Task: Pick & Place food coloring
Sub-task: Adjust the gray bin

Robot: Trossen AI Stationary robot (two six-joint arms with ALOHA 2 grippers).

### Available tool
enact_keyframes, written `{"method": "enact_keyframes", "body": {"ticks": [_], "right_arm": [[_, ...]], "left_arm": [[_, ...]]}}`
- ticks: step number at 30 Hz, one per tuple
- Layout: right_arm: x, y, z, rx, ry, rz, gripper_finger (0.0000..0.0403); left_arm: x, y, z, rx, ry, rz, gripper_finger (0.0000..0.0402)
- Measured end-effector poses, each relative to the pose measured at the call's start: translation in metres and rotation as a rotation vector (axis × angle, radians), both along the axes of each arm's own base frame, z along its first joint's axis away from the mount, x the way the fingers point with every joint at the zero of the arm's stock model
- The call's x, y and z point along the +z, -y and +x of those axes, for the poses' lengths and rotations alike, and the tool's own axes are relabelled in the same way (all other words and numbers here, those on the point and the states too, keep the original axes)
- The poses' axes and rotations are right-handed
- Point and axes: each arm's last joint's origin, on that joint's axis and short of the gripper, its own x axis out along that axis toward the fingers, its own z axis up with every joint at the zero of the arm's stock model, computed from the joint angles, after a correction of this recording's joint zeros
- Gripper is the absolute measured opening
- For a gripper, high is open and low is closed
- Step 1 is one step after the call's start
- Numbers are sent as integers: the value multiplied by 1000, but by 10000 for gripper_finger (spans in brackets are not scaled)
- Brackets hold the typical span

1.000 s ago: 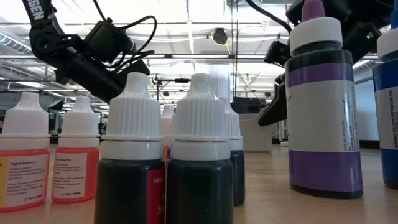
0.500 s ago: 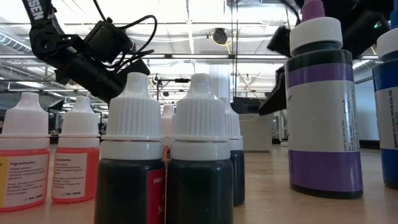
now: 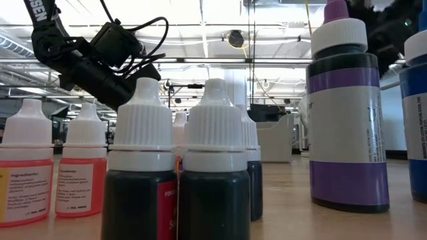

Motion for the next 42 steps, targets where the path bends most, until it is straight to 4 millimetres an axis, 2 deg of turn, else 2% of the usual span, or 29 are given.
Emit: {"method": "enact_keyframes", "body": {"ticks": [8,13,17,25,32,42], "right_arm": [[-9,14,-18,-268,-104,-11,0],[-9,27,-16,-415,-50,-63,0],[-10,39,-11,-467,-50,-66,0],[-15,61,1,-504,-82,-74,0],[-37,76,16,-444,-127,-25,0],[-48,99,38,-350,-91,0,0]], "left_arm": [[-3,0,-2,1,-31,-7,31],[-3,0,-2,4,-31,-12,31],[-3,0,-2,4,-32,-12,31],[-3,0,-2,0,-34,-6,31],[-3,0,-2,0,-33,-8,31],[-2,2,-1,-30,-24,-30,31]]}}
